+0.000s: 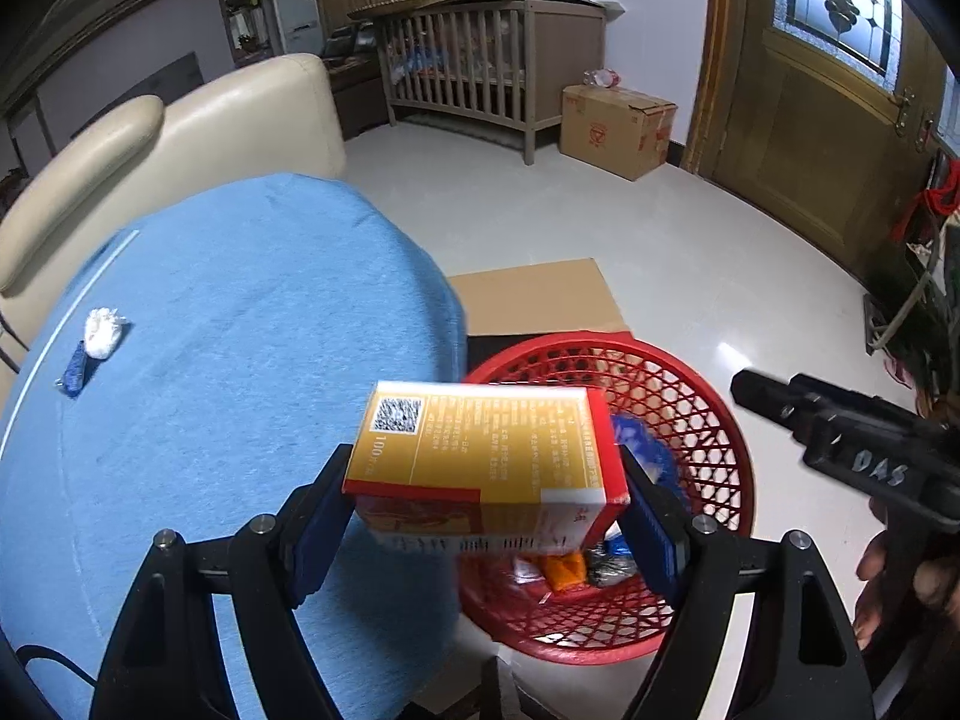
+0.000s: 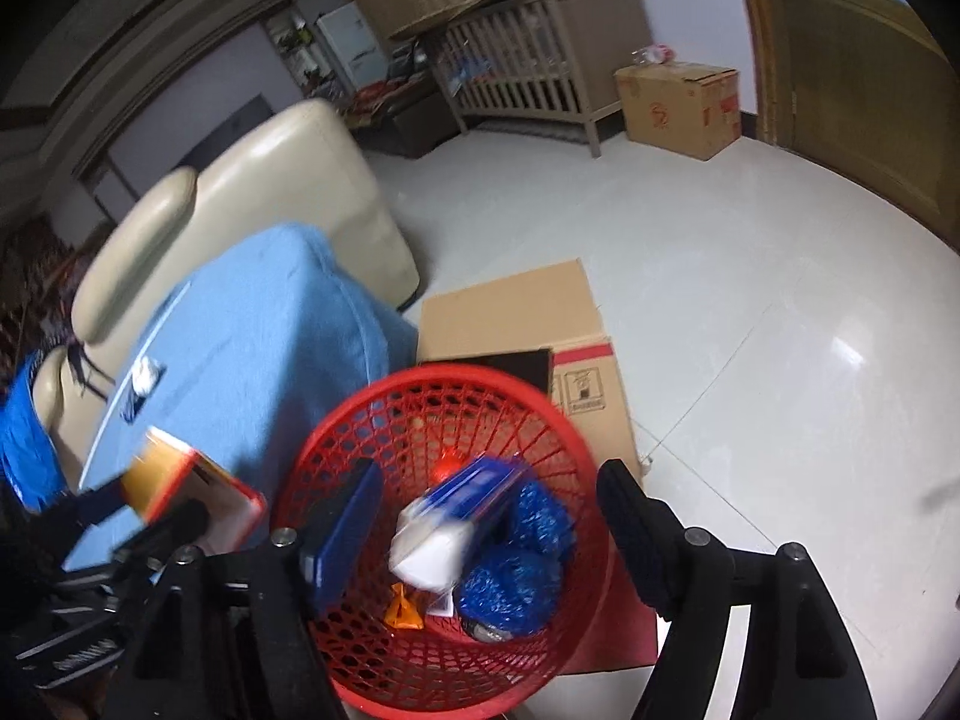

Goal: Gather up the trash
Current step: 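Open both grippers to drop the box and packet into the basket, then move both open grippers back over the table toward the tissue and wrapper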

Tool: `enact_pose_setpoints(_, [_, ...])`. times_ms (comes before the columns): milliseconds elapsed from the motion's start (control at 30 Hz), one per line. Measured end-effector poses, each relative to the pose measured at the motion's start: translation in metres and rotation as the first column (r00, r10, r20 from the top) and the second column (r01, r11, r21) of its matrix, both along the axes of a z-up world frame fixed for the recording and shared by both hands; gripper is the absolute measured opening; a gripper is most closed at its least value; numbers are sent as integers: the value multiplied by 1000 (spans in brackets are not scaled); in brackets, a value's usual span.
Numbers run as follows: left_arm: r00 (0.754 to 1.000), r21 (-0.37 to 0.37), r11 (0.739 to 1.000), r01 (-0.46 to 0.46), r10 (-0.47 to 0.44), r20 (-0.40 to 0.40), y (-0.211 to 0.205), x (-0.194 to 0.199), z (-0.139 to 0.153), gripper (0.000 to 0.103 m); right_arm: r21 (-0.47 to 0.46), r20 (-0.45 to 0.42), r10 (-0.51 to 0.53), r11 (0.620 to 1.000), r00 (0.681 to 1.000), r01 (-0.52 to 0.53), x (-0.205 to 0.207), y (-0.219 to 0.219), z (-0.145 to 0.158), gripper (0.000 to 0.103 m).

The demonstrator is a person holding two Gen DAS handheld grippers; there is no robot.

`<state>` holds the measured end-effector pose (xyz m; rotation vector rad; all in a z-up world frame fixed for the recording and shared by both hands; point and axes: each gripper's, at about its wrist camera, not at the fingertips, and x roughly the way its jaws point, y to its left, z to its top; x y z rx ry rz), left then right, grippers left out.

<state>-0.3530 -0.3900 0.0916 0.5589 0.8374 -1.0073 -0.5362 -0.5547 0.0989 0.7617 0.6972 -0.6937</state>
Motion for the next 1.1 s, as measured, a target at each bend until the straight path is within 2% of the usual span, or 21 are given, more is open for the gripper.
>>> enact_pose_setpoints(200, [998, 31, 999, 30, -28, -62, -18, 0, -4, 82, -2, 61, -64, 998, 996, 64, -19, -10, 17, 77])
enact_pose_setpoints(467, [996, -42, 999, -5, 1, -87, 0, 24, 19, 83, -18, 106, -65, 998, 992, 67, -18, -9, 34, 77])
enact_pose_setpoints(600, [994, -83, 994, -74, 66, -90, 28, 51, 34, 83, -31, 101, -22, 999, 995, 26, -2, 0, 40, 77])
enact_pose_setpoints(733, [984, -95, 982, -164, 156, -85, 65, 81, 36, 83, -32, 96, 38, 999, 995, -35, 23, 13, 43, 77])
enact_pose_setpoints(833, [969, -82, 966, -246, 241, -58, 98, 105, 34, 83, -32, 76, 95, 995, 993, -93, 48, 25, 42, 77])
enact_pose_setpoints(933, [942, -72, 940, -334, 330, -64, 131, 132, 27, 83, -34, 55, 161, 987, 985, -159, 77, 42, 41, 77])
enact_pose_setpoints(1100, [882, -66, 881, -468, 462, -94, 185, 175, 17, 83, -47, 12, 305, 952, 952, -304, 142, 76, 43, 77])
